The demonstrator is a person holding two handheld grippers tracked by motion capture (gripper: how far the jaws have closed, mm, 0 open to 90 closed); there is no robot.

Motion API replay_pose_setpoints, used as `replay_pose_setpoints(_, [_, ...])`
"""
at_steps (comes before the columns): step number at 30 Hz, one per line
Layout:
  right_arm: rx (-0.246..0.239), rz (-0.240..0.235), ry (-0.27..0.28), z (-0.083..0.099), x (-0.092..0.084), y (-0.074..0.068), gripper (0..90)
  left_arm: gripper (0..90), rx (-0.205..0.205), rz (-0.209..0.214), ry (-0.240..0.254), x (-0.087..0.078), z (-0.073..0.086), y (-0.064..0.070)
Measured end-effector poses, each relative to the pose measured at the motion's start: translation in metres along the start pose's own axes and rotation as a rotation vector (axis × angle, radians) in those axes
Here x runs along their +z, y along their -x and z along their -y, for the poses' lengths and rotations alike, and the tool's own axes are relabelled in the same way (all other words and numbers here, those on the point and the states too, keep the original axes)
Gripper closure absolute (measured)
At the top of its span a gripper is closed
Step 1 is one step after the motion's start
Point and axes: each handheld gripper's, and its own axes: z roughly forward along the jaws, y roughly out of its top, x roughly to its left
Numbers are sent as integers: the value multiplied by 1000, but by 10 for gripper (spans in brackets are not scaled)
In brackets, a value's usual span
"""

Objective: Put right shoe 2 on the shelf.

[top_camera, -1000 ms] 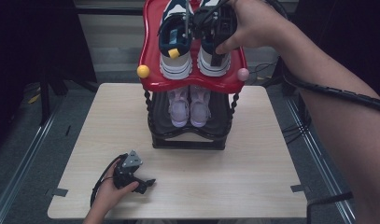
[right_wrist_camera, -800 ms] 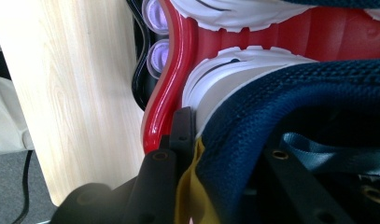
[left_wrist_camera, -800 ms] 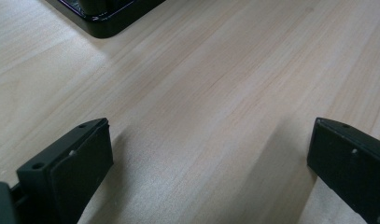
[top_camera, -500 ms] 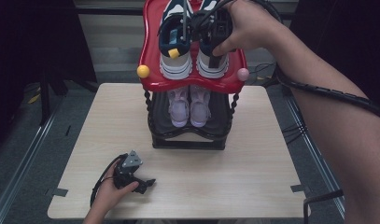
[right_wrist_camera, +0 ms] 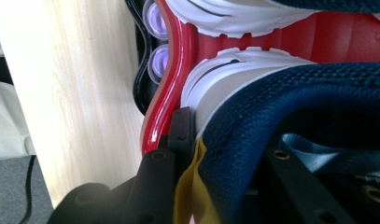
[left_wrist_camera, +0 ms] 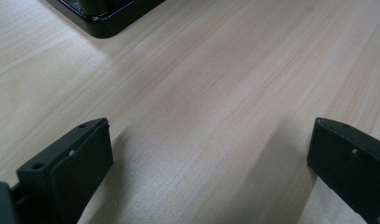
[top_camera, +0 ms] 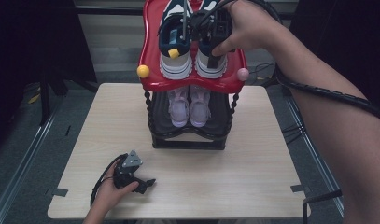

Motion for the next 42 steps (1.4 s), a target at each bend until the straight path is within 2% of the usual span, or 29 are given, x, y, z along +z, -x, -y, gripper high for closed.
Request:
replay_pose_setpoints(13, [6,-15,26,1,-1,0,728,0,2,-1,0,0,0,0])
replay_pose_setpoints(20, [20,-15,35,-1,-1,-1,725,0,1,0,0,0,0,0])
replay_pose_setpoints(25, [11,-7,29,-1,-2,-1,716,0,2,0,0,0,0,0])
replay_pose_setpoints(27, [25,-7,32,0,-1,-1,707,0,2,-1,0,0,0,0])
replay_pose_setpoints(31, [37,0,24,2,-1,-1,679,0,1,-1,1,0,0,0])
replay_pose_setpoints(33, [44,-11,31,4,-2,0,632,0,0,0,0,0,0,0])
replay_pose_setpoints(34, [62,-11,47,5,-2,0,617,0,1,-1,0,0,0,0])
replay_pose_setpoints(38, [80,-11,67,7,-5,1,567,0,1,-1,0,0,0,0])
replay_pose_setpoints(42, [94,-33,98,7,-8,1,501,0,2,-2,0,0,0,0])
